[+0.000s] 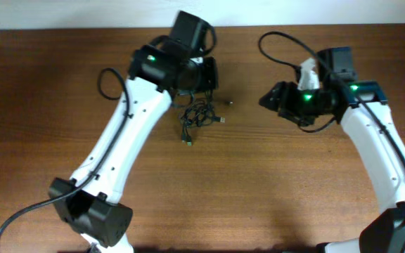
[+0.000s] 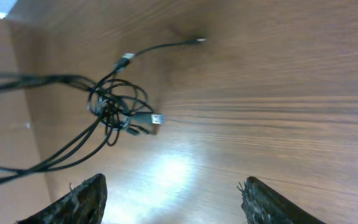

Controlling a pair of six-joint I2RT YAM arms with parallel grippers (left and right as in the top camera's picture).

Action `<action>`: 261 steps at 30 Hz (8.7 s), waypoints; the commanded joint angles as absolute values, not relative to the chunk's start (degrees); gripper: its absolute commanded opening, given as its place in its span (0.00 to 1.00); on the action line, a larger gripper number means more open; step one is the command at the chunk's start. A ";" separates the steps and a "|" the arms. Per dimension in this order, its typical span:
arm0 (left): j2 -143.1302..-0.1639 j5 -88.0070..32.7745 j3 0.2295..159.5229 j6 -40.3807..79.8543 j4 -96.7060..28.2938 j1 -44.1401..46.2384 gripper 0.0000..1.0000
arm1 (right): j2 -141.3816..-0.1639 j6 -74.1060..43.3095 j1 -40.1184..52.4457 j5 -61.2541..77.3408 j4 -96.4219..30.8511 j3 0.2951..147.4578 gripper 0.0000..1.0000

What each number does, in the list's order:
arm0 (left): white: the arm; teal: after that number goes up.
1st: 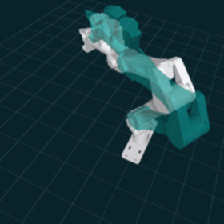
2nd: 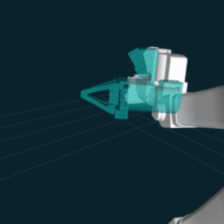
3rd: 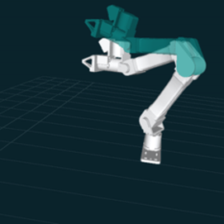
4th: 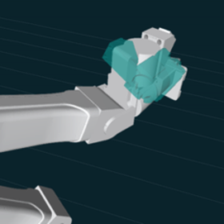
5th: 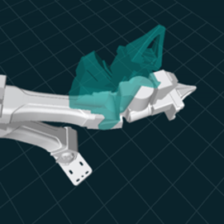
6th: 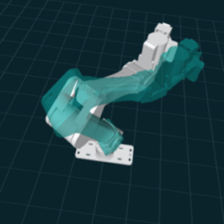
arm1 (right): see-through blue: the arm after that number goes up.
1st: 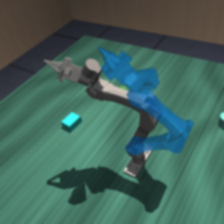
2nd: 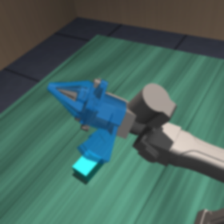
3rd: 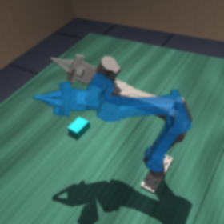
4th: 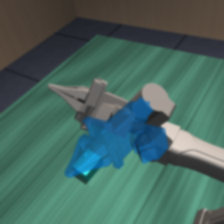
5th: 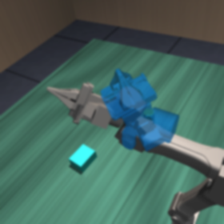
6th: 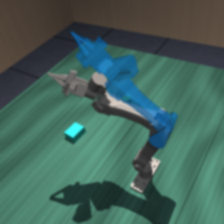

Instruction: Untangle cables

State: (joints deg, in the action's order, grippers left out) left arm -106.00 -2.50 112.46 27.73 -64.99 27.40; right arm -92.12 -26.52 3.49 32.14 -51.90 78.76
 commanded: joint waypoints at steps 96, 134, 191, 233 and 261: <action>-135.33 -17.23 104.64 0.38 -61.12 16.27 0.38 | -92.36 -21.19 -1.58 29.28 -55.31 79.42 0.72; -111.94 -46.78 108.99 2.79 -62.33 14.46 0.00 | -91.20 -45.34 23.97 25.98 -33.61 79.72 0.67; -111.94 -39.79 109.01 4.47 -59.00 8.32 0.00 | -98.19 -46.17 14.72 42.76 -26.61 79.72 0.04; -124.57 -12.14 108.86 -17.10 -60.49 18.20 0.66 | -81.49 -23.75 -5.65 28.80 -55.53 79.72 0.99; -140.09 -11.14 108.79 -27.90 -49.17 18.76 0.17 | -82.13 -23.77 -5.65 27.75 -55.72 79.72 0.99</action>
